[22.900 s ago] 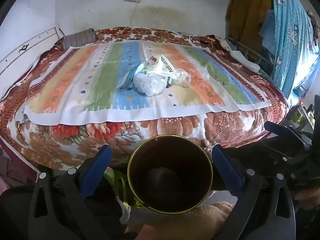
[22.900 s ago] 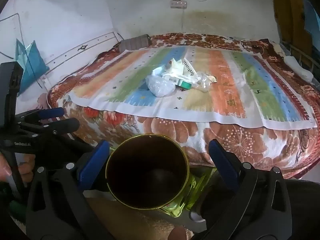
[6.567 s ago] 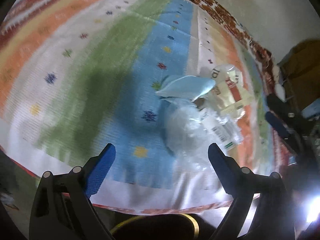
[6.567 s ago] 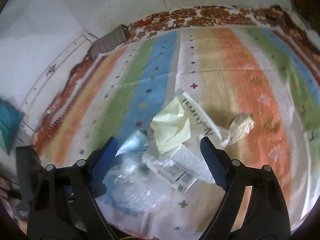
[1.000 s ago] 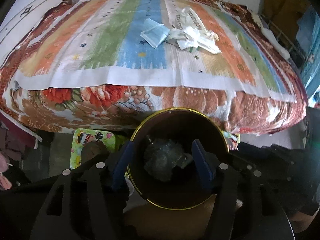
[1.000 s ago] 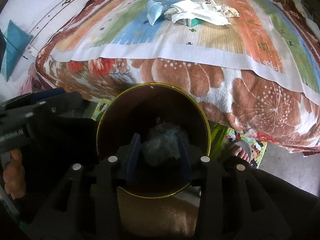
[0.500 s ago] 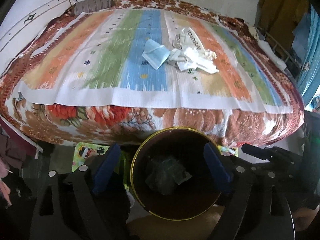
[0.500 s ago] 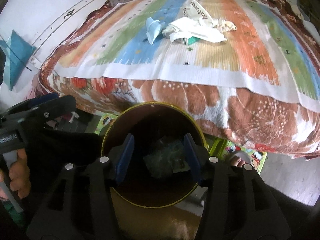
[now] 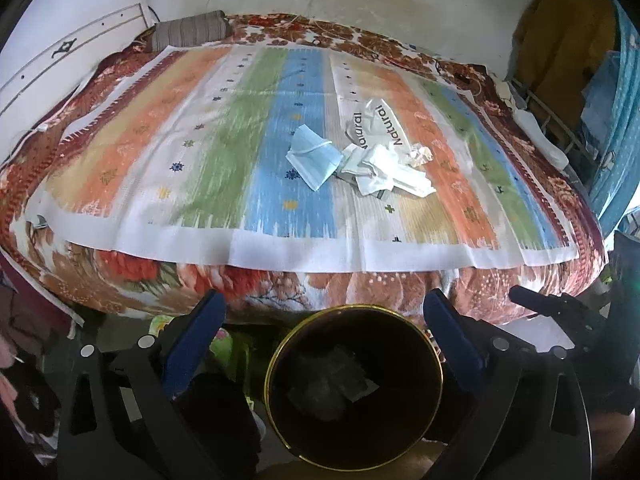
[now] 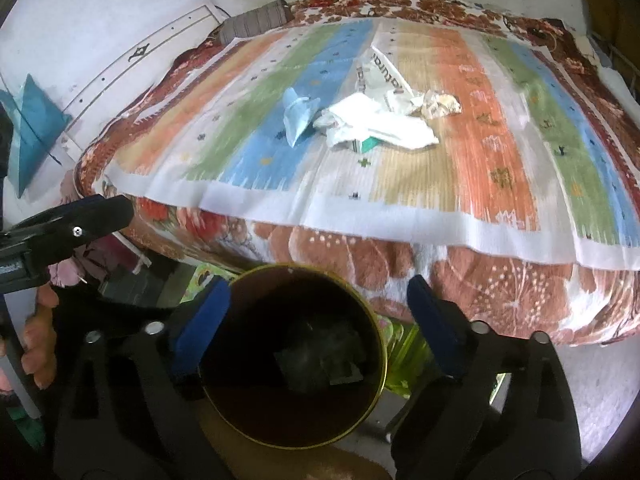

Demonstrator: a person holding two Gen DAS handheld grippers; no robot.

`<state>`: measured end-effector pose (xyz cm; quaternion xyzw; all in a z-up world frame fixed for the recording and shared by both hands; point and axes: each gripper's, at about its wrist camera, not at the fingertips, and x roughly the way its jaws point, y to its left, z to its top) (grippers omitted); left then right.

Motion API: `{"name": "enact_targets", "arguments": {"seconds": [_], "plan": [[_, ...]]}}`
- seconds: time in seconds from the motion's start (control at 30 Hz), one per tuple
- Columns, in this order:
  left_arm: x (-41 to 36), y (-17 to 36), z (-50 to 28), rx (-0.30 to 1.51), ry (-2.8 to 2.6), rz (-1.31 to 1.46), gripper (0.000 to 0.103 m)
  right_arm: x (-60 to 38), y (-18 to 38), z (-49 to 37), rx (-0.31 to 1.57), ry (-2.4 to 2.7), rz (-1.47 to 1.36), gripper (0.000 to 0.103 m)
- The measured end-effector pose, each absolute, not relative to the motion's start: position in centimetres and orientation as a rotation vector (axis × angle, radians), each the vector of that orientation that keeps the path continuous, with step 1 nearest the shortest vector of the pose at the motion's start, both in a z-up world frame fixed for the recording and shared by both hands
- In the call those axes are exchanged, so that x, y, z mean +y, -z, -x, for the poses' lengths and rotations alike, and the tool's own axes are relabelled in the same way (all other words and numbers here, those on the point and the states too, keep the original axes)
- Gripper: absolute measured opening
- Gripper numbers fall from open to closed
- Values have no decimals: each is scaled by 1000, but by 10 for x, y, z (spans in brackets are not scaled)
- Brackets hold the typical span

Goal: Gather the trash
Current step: 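Move both open grippers from the bin back to the trash on the bed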

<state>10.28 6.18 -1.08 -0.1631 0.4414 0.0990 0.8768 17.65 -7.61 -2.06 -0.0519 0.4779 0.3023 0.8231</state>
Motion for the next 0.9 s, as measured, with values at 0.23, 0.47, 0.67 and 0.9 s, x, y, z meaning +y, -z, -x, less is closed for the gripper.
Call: {"name": "enact_targets", "arguments": {"seconds": [0.23,0.47,0.67,0.9], "plan": [[83,10,-131,947,-180,407,97,-67,9,-205,992,-641,108,94],[99,17,-154,967,-150,483,97,-59,1,-233,959,-606,136,94],[106,18,-169,980,-191,422,97,-53,-1,-251,969,-612,152,94],[115,29,-194,1029,-227,322,97,-43,-4,-266,949,-604,169,94]]}}
